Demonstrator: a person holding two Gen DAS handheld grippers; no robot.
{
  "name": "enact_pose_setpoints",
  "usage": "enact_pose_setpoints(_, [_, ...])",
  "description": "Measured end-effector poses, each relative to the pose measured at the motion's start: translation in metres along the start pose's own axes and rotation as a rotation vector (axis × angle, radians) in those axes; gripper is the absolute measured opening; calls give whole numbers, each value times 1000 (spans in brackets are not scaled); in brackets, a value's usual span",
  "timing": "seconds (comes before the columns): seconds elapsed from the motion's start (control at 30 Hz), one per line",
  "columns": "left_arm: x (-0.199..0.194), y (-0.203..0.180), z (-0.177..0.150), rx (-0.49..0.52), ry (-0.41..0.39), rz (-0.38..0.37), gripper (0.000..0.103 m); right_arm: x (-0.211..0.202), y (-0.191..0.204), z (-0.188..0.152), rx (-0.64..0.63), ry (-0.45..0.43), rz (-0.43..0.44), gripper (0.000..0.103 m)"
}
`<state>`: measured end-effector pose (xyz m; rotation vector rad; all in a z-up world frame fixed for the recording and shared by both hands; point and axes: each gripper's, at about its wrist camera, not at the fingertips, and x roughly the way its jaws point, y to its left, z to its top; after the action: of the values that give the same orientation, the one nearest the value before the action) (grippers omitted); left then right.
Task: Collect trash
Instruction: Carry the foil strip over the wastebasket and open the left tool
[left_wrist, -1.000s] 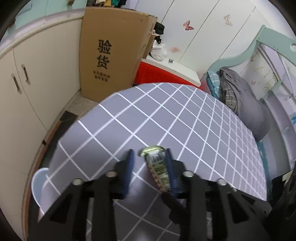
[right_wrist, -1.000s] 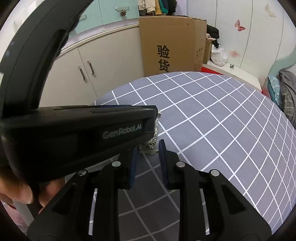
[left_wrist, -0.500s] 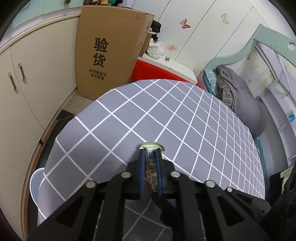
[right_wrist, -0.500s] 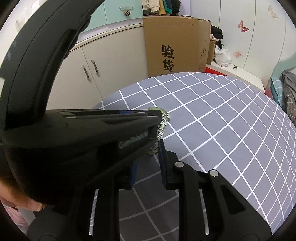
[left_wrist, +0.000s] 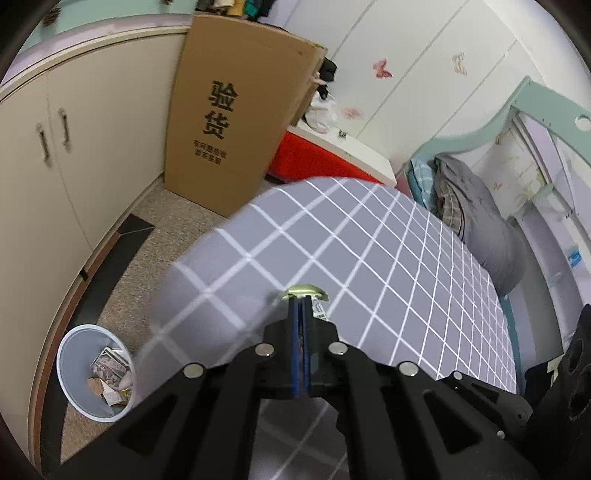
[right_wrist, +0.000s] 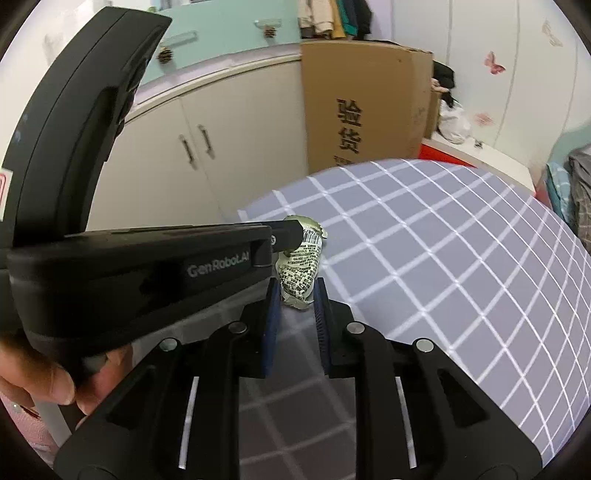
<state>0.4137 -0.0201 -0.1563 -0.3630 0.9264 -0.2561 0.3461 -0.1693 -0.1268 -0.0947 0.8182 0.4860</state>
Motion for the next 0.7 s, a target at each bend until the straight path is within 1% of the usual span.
enact_pose_setpoints(0.13, [-32, 31, 0, -20, -33, 9, 1, -2, 37, 8, -38, -9, 31, 19])
enact_pose_setpoints(0.17, [-40, 41, 0, -26, -42, 15, 1, -1, 52, 11, -46, -12, 50, 19])
enact_pose_setpoints(0.27, [-68, 75, -3, -54, -69, 47, 1, 7, 87, 17, -70, -10, 95, 19])
enact_pose_setpoints(0.37, [-93, 119, -12, -99, -85, 85, 1, 19, 130, 20, -108, 4, 131, 19])
enact_pose_setpoints(0.43, [-103, 143, -16, -129, -89, 99, 1, 31, 159, 20, -133, 22, 158, 19])
enact_pose_setpoints(0.57, [-116, 192, -28, -196, -79, 127, 1, 54, 202, 19, -170, 63, 197, 19])
enact_pose_setpoints(0.63, [-119, 217, -35, -225, -66, 146, 1, 67, 219, 16, -175, 87, 216, 19])
enact_pose_setpoints(0.7, [-118, 235, -40, -249, -57, 156, 2, 81, 232, 12, -170, 109, 238, 19])
